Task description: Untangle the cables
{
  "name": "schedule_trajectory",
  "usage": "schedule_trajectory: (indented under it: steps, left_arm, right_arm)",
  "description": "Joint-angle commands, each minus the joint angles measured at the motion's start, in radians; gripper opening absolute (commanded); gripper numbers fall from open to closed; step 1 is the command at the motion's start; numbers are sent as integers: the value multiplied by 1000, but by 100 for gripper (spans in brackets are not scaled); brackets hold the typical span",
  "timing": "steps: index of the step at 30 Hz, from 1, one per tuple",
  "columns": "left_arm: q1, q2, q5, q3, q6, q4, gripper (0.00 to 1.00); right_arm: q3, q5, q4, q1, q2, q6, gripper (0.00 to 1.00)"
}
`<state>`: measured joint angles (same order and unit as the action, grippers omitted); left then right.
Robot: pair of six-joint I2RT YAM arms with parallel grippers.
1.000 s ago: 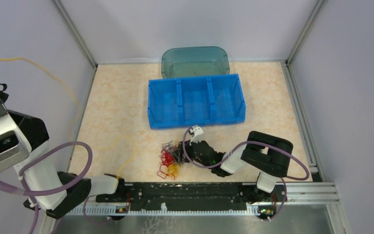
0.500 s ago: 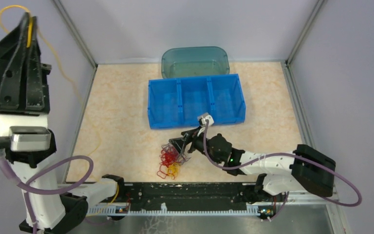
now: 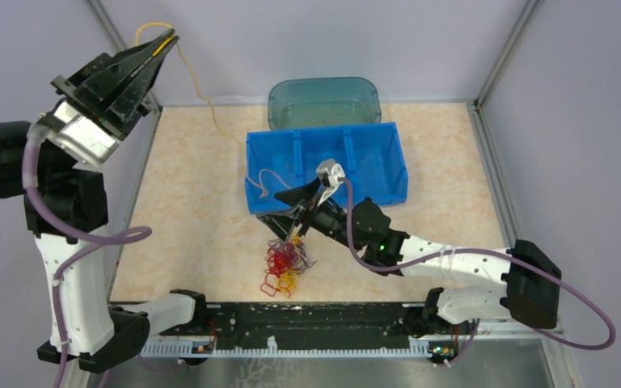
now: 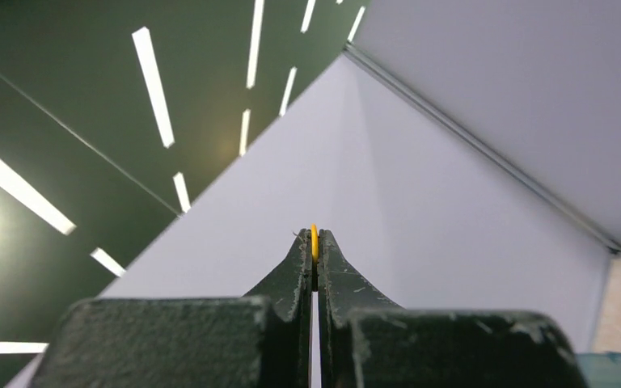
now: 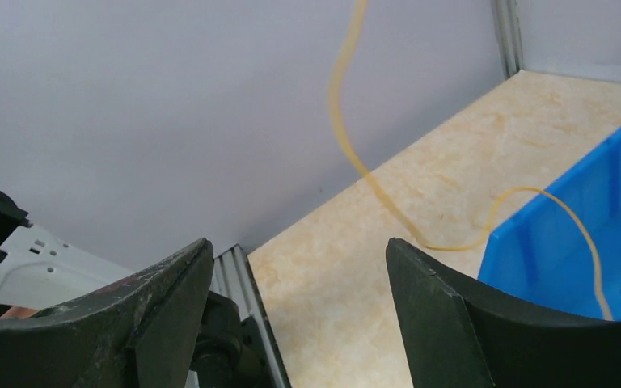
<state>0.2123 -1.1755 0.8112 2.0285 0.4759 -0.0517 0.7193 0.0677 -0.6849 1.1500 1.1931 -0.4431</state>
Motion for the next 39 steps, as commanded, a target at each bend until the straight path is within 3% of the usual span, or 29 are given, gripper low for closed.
schedule_trajectory:
  steps: [1, 8, 17, 32, 39]
  left_arm:
    - [-5, 11, 69, -75, -44, 53, 0]
    - [-5, -16, 33, -150, -94, -21, 0]
    - [-4, -78, -10, -161, -131, -86, 0]
    - [-4, -158, -53, -60, -33, -159, 0]
    - [10, -171, -71, -126, -29, -220, 0]
  right_arm:
    - [95, -40, -14, -5, 26, 56, 79]
    - [195, -28, 37, -97, 130, 32, 76]
    - [242, 9, 64, -127, 177, 38, 74]
    - [124, 93, 83, -141, 99, 4, 72]
    - [59, 214, 81, -142, 37, 16, 72]
